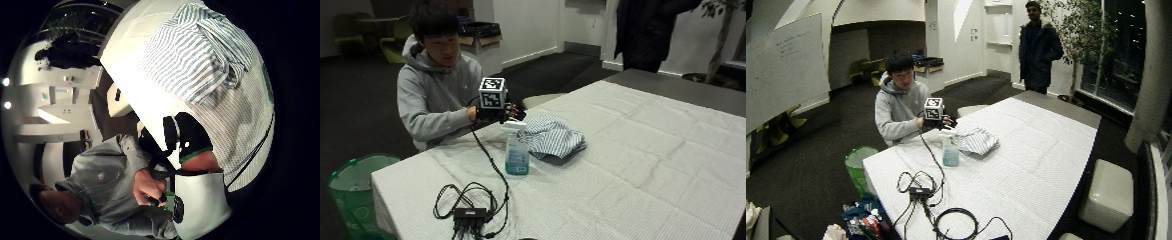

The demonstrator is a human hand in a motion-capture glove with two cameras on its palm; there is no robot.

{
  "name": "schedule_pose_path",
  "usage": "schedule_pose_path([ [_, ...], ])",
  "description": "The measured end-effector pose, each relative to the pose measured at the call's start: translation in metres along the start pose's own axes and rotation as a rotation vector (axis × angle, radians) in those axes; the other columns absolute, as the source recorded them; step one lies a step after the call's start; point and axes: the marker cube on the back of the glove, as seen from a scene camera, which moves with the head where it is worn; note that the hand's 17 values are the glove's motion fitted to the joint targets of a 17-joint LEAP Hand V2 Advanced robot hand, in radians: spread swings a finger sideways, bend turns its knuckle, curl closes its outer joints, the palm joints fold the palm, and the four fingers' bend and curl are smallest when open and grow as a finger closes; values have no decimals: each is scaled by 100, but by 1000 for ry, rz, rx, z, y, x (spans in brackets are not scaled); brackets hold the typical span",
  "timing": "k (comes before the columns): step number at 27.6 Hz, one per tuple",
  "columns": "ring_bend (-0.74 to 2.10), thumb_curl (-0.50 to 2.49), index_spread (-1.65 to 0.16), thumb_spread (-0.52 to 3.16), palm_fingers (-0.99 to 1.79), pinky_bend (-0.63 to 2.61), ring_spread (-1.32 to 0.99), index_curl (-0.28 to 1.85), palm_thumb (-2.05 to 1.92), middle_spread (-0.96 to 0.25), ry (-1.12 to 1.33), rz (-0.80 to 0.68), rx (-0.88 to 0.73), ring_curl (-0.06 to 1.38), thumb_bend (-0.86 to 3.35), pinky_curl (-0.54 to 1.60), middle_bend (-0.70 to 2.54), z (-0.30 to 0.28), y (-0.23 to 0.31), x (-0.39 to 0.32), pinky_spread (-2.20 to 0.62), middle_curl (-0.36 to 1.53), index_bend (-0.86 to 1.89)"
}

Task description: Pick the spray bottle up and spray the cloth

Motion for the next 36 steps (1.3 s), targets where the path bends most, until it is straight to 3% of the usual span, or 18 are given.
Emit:
schedule_pose_path([
  [7,23,16,-27,71,33,35,3,13,54,-4,5,-9,2,10,28,16,30,3,-1,-3,18,14,17],
  [17,22,23,-33,93,30,34,4,19,58,-4,2,0,13,14,21,21,29,3,0,0,22,21,16],
  [25,28,27,-33,100,45,32,2,22,63,-5,-85,42,258,18,16,23,31,-14,20,29,23,26,14],
  [28,23,29,-35,100,18,44,3,21,66,-5,-97,78,303,19,15,29,23,-23,35,55,23,25,6],
  [36,24,33,-37,100,9,51,4,17,69,-4,-121,220,470,20,9,32,25,-38,57,109,24,28,8],
])
